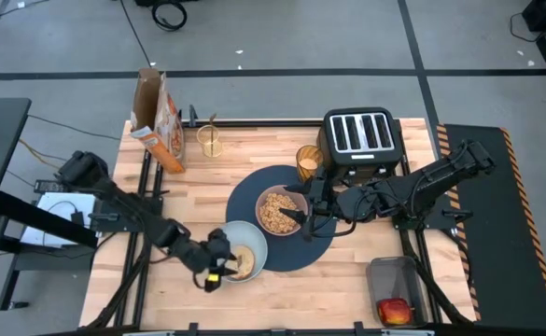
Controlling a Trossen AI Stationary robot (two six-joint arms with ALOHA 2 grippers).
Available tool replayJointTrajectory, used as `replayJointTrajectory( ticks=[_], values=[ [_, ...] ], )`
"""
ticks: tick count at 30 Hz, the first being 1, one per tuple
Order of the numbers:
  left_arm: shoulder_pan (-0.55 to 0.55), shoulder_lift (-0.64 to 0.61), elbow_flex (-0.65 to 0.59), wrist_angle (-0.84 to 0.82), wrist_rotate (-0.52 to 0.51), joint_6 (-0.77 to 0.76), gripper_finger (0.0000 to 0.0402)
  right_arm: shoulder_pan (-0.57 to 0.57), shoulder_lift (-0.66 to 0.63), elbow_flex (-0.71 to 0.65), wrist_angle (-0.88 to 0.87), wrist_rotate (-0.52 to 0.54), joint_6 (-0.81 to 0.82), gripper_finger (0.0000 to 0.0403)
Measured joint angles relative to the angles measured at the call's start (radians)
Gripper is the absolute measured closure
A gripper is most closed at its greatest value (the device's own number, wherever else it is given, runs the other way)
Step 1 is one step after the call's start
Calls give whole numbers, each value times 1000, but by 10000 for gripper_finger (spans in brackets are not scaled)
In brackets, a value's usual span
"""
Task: Arrange a breakfast setting
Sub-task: Put the toasted bagel on the blue plate
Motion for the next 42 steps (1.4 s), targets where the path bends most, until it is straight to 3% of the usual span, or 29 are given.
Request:
replayJointTrajectory(
  ticks=[10,22,36,42],
  values=[
    [32,144,8,42,18,-20,196,0,0,0,6,0,0,119],
    [94,146,10,-71,41,-14,196,0,0,0,-3,0,0,119],
    [139,140,10,-85,37,65,196,0,0,0,-4,0,0,119],
    [117,101,91,-255,-116,116,196,0,0,0,-4,0,0,119]
  ],
)
